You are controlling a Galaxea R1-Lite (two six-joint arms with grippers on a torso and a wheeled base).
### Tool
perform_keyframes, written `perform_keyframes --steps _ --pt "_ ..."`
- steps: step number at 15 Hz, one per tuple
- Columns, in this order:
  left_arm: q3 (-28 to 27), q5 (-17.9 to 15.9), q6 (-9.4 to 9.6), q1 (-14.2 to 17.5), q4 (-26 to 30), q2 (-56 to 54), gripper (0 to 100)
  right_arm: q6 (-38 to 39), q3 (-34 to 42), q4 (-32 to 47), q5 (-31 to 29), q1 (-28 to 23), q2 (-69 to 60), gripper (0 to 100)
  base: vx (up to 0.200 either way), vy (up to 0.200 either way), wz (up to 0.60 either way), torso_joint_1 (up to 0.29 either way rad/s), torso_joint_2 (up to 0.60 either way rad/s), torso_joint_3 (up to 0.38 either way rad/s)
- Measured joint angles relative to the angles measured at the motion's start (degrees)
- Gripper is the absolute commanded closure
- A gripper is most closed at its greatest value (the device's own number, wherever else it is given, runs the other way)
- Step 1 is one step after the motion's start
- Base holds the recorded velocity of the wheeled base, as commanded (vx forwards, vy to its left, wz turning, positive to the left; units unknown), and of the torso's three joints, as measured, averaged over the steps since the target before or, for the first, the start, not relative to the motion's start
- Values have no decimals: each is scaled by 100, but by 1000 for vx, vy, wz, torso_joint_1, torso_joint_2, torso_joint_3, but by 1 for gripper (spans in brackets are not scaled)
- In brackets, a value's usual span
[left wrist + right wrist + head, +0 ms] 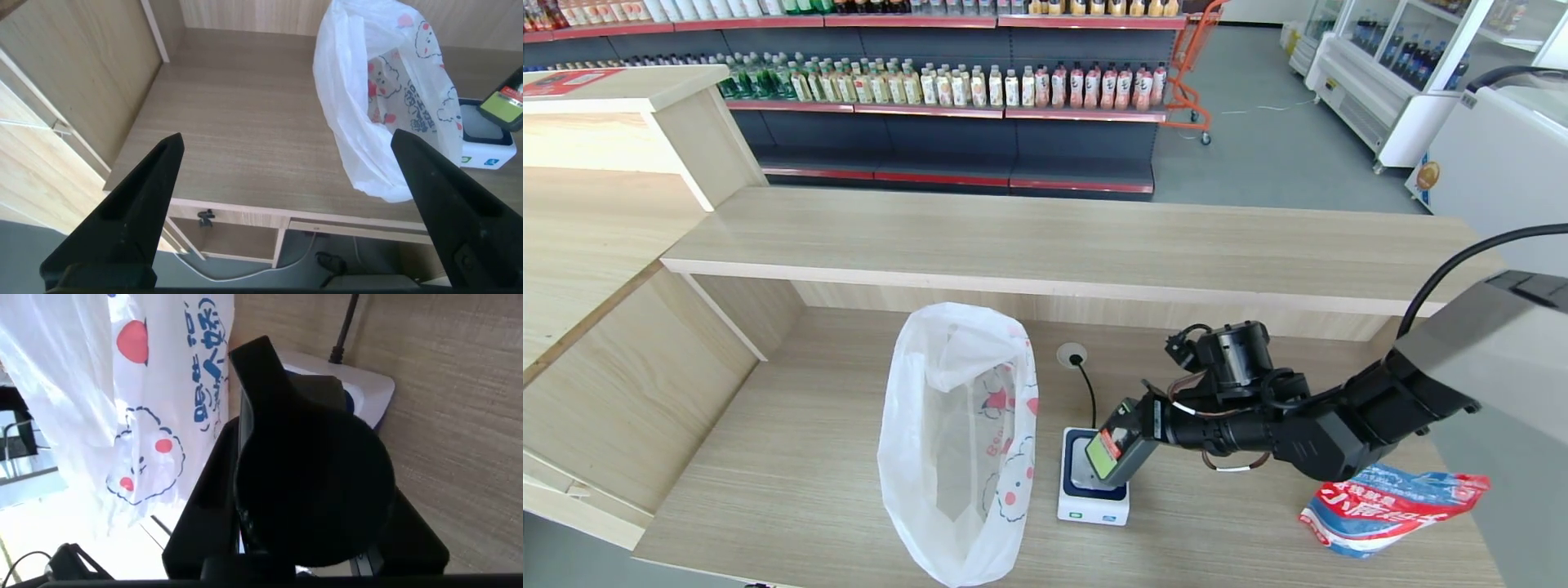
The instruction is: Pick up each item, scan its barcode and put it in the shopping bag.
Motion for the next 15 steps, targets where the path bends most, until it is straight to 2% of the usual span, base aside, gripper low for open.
perform_keyframes --steps 7,10,13,15 --pt "0 0 -1 5 0 0 0 -46 -254 -182 -35 269 402 100 0 0 0 0 0 0" --pt "0 0 -1 0 0 0 0 227 -283 -171 -84 254 363 100 0 0 0 0 0 0" --pt "0 0 0 2 0 0 0 545 26 -178 -121 107 -317 100 0 0 0 0 0 0" --pt "0 0 0 5 0 0 0 22 436 -211 -141 -67 -1018 100 0 0 0 0 0 0"
